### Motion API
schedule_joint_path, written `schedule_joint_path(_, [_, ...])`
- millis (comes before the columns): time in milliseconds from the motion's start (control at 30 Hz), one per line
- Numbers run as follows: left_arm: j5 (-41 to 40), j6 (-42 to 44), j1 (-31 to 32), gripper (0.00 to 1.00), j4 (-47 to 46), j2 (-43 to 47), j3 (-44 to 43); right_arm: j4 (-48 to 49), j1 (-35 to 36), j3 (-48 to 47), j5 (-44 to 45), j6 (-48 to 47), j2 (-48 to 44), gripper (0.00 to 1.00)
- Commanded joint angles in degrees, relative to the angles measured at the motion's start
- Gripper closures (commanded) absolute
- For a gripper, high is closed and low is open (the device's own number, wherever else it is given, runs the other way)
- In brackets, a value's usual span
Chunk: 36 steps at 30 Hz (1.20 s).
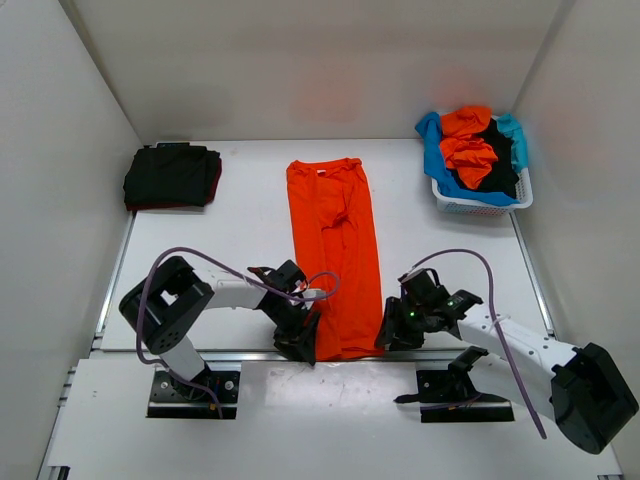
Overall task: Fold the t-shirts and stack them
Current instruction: Grab the bottom of the folded rectangular tshirt with both arms
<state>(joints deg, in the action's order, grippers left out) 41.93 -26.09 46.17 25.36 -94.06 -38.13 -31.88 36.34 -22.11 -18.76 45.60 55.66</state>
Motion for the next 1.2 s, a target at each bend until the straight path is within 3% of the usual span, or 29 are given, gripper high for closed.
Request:
schedule_joint_path(0, [-9.5, 1.4, -1.7, 0.4, -3.2, 0.5, -1.2, 2.1, 0.7, 0.3, -0.5, 0.4, 1.4, 0.57])
schedule_joint_path(167, [-8.7, -0.2, -0.1, 0.4, -5.8, -0.1, -0.8, 3.1, 1.5, 0.4, -0.5, 0.5, 3.2, 0.57])
schedule_joint_path(467, [-8.2, -3.6, 0.8, 0.57, -10.6, -4.0, -4.0, 3.8, 0.1, 2.5, -1.5, 1.9, 0.9, 0.58])
schedule_joint_path(667, [-7.3, -3.4, -0.3, 0.59, -9.8, -4.1, -5.0, 5.8, -0.3, 2.7, -1.6, 2.6, 0.8, 0.58])
schedule_joint_path(833, [-7.3, -3.4, -1.3, 0.73, -10.2, -4.2, -3.8, 8.1, 0.1, 2.2, -2.7, 1.9, 3.5, 0.61])
schedule_joint_path(933, [-6.1, -3.4, -1.8, 0.79, -11.0, -4.3, -4.0, 9.6, -0.3, 2.0, -3.6, 1.9, 4.4, 0.82])
schedule_joint_path(967, [-5.7, -3.4, -2.1, 0.8, -11.0, -4.2, -4.1, 10.0, -0.1, 1.9, -3.6, 1.8, 4.4, 0.98])
schedule_joint_path(1167, [-4.6, 0.9, -6.5, 0.83, -4.4, -1.7, -8.8, 5.9, -4.8, -4.4, -3.8, -2.1, 3.2, 1.0])
